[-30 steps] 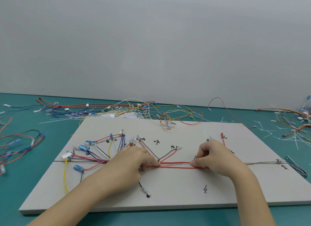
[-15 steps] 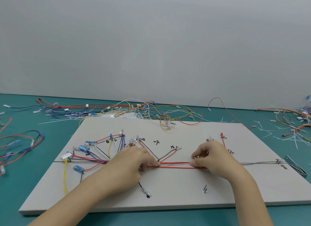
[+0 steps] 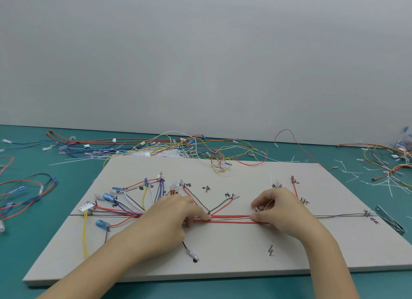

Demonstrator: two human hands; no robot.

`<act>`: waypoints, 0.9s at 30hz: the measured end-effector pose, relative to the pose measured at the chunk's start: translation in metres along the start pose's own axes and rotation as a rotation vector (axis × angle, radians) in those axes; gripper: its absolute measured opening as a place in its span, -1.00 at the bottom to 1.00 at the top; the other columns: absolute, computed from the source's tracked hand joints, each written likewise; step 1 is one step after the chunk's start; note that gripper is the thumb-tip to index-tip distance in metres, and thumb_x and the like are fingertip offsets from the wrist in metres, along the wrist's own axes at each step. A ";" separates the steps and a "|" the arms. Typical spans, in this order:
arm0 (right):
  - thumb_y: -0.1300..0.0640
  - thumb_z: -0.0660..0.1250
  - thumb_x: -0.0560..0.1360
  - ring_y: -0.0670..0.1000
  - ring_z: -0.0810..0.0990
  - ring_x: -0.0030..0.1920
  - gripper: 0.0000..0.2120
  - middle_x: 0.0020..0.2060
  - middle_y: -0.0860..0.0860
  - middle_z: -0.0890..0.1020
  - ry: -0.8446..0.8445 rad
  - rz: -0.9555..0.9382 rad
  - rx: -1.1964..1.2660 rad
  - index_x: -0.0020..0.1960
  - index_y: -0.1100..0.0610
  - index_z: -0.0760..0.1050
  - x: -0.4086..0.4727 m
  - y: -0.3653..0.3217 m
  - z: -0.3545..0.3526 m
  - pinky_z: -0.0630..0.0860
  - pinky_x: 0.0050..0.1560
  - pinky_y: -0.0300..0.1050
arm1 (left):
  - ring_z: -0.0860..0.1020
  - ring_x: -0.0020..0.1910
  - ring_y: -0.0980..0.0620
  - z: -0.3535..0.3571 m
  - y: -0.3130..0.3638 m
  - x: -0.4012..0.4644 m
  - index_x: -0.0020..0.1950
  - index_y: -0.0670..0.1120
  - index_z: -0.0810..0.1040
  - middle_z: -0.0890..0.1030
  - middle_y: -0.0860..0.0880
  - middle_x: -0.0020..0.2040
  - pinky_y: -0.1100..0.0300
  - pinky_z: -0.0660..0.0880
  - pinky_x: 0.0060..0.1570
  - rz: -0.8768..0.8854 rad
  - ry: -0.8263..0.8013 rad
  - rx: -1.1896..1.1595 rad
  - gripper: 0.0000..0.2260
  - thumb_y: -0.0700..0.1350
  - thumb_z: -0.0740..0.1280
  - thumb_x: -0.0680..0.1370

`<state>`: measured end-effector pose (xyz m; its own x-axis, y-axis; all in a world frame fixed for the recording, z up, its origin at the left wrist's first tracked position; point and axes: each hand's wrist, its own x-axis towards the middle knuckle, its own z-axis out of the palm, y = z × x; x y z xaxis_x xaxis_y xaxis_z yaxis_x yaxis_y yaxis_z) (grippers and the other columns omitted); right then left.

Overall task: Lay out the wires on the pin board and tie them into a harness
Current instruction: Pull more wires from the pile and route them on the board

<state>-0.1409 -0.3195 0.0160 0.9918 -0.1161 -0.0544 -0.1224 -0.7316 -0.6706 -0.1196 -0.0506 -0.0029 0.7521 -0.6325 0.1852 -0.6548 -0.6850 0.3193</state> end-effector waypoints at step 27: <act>0.35 0.52 0.32 -0.09 0.52 -0.36 -0.80 -0.28 -0.01 0.58 -0.041 -0.025 0.025 -0.19 0.12 0.57 0.003 -0.006 0.000 0.54 -0.28 -0.22 | 0.32 -0.11 0.18 -0.003 0.003 -0.001 0.28 0.26 0.50 0.37 0.23 -0.21 0.24 0.26 -0.10 -0.009 -0.007 0.003 -0.29 -0.40 0.12 0.34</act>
<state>-0.1372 -0.3154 0.0203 0.9953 -0.0702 -0.0672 -0.0972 -0.7168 -0.6905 -0.1220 -0.0517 0.0005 0.7576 -0.6286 0.1757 -0.6480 -0.6922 0.3178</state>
